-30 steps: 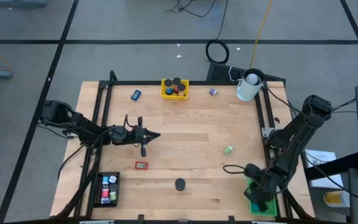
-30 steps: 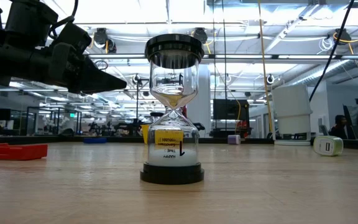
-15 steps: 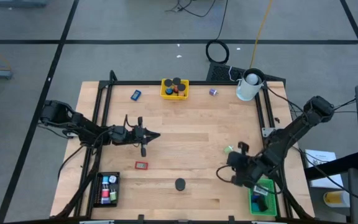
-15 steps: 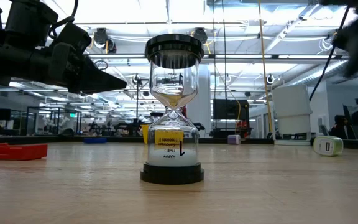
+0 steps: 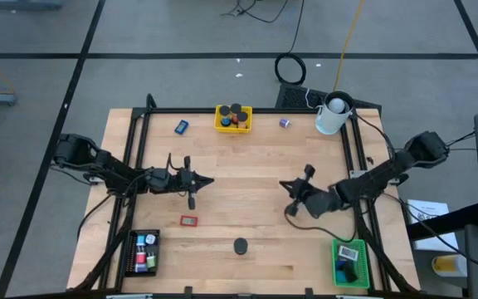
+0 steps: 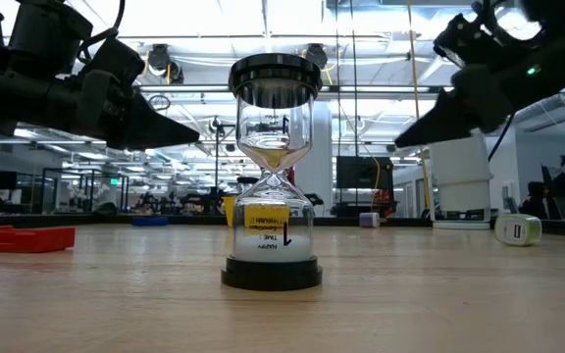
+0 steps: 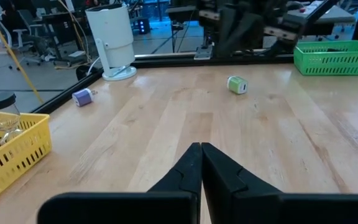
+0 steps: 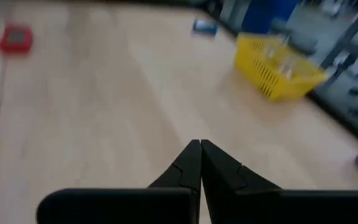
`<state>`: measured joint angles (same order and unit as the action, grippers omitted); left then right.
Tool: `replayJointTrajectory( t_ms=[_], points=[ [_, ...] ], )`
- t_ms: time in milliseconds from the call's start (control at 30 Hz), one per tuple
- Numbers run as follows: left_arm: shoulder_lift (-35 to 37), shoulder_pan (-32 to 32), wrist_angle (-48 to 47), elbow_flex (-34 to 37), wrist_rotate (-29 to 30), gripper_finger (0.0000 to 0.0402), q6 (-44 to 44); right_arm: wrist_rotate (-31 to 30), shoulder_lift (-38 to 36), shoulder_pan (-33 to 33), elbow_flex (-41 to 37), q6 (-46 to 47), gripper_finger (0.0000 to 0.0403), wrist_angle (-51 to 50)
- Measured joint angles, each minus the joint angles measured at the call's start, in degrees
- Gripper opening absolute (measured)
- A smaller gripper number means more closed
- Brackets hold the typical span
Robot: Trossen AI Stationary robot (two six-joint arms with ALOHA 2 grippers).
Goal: Pick & Place Office items
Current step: Put the green charger adapter into the black bin
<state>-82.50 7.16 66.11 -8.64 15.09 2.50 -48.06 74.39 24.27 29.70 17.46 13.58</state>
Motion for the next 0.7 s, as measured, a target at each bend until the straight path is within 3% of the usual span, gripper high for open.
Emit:
replayJointTrajectory(
  t_ms=[133, 267, 433, 700],
  points=[
    [0.0, 0.0, -0.8, -0.8, -0.1, 0.0024, -4.8, 0.1, 0.0, -4.1, -6.2, -10.4, 0.0001, 20.5],
    [0.0, 0.0, -5.5, -3.4, -0.9, 0.0027, -6.1, 0.6, 0.0, -6.7, -9.4, -15.2, 0.0000, 29.3],
    [0.0, 0.0, -13.7, -7.0, -0.1, 0.0011, -3.1, 5.1, 0.0, -7.5, -8.6, -12.4, 0.0001, 22.3],
    [0.0, 0.0, -15.6, -7.7, 1.1, 0.0019, -3.0, 6.7, -2.3, -7.4, -4.6, -3.8, 0.0032, 3.3]
  ],
)
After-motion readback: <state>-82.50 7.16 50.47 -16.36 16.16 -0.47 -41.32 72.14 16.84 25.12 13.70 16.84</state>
